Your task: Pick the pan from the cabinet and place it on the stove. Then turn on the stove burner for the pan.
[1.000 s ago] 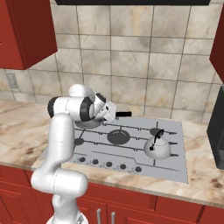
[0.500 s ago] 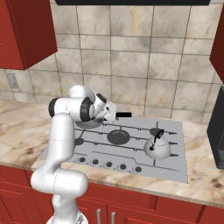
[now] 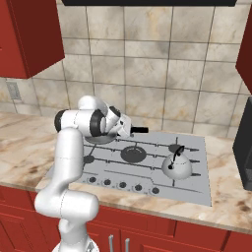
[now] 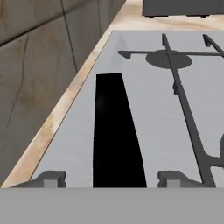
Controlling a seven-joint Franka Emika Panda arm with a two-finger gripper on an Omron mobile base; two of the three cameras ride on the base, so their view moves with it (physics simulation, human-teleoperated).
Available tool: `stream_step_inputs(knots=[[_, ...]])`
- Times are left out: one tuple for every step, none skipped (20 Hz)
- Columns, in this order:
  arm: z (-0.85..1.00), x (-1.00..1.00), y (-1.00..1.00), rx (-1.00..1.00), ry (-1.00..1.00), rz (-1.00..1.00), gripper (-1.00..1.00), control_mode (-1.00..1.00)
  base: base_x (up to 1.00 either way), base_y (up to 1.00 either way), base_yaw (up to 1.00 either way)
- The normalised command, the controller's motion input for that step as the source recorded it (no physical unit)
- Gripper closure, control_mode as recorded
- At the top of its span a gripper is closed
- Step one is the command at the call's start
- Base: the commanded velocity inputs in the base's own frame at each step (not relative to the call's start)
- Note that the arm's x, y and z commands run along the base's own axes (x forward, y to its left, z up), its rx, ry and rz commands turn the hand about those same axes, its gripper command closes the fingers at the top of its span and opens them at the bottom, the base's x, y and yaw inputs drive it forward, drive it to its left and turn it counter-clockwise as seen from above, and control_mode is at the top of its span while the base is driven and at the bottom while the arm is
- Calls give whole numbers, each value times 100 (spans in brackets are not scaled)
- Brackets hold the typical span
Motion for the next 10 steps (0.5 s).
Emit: stream_step_inputs(knots=[[0, 2, 1, 0, 0, 0, -100, -100, 0, 0, 0], [0, 3, 4, 0, 0, 0, -100, -100, 0, 0, 0], [0, 2, 4, 0, 0, 0, -100, -100, 0, 0, 0], [0, 0, 4, 0, 0, 0, -100, -100, 0, 0, 0], [0, 0, 1, 0, 0, 0, -100, -100, 0, 0, 0], [4, 0, 7, 0, 0, 0, -100, -100, 0, 0, 0], [7, 0, 6, 0, 0, 0, -100, -100, 0, 0, 0], [9, 0, 6, 0, 0, 0, -100, -100, 0, 0, 0], [13, 0, 4, 0, 0, 0, -100, -100, 0, 0, 0], [18, 0, 10, 0, 0, 0, -100, -100, 0, 0, 0]])
